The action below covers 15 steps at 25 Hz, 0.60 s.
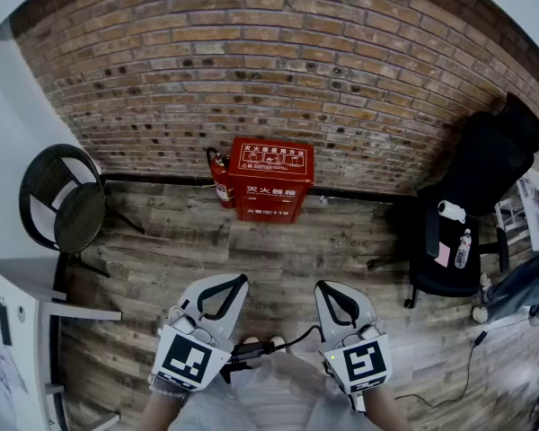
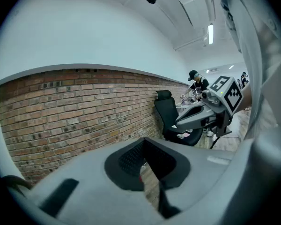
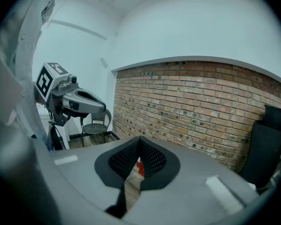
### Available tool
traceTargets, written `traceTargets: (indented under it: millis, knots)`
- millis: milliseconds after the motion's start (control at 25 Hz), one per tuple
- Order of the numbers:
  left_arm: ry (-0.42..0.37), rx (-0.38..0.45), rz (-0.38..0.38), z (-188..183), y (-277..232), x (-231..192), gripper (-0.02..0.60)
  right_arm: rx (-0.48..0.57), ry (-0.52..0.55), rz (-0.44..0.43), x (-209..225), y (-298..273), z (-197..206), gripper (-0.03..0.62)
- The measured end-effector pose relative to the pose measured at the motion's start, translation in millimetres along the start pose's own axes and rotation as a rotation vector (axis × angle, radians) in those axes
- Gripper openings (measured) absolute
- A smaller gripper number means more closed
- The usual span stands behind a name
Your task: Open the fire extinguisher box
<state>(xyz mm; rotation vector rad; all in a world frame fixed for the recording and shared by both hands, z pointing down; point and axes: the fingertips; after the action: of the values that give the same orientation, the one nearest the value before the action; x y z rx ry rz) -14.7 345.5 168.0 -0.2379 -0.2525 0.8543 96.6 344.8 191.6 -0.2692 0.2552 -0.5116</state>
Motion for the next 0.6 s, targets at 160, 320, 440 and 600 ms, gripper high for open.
traceTargets:
  millis: [160,320,440,600]
  knots:
    - [0.0,-0.003,-0.003,0.0,-0.4,-1.5,-0.001,-0.005,0.001,-0.001,0.7,-0.2,-0.9,0.007]
    - [0.001,0.002,-0.005,-1.6,-1.4,-2.0,-0.001,-0.002,0.001,-0.001,2.1,-0.9,-1.0,0.006]
    - [-0.003,0.003,-0.005,-1.8,-1.8,-1.4,-0.001,0.005,0.0,0.0,2.8,-1.1,-0.7,0.006]
    - [-0.003,0.004,-0.004,-1.8,-0.8,-2.5,-0.001,0.007,-0.004,0.008,3.9,-1.1,-1.6,0.006]
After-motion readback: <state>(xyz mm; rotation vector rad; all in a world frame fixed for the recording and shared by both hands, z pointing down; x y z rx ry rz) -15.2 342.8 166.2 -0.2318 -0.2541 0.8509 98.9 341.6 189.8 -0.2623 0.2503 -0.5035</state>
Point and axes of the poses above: the fingertips, and each gripper's own axes: y backward along the fingers, x to its right, z out of its underside, and after that the axes turned 7 degrees about z, right-handed
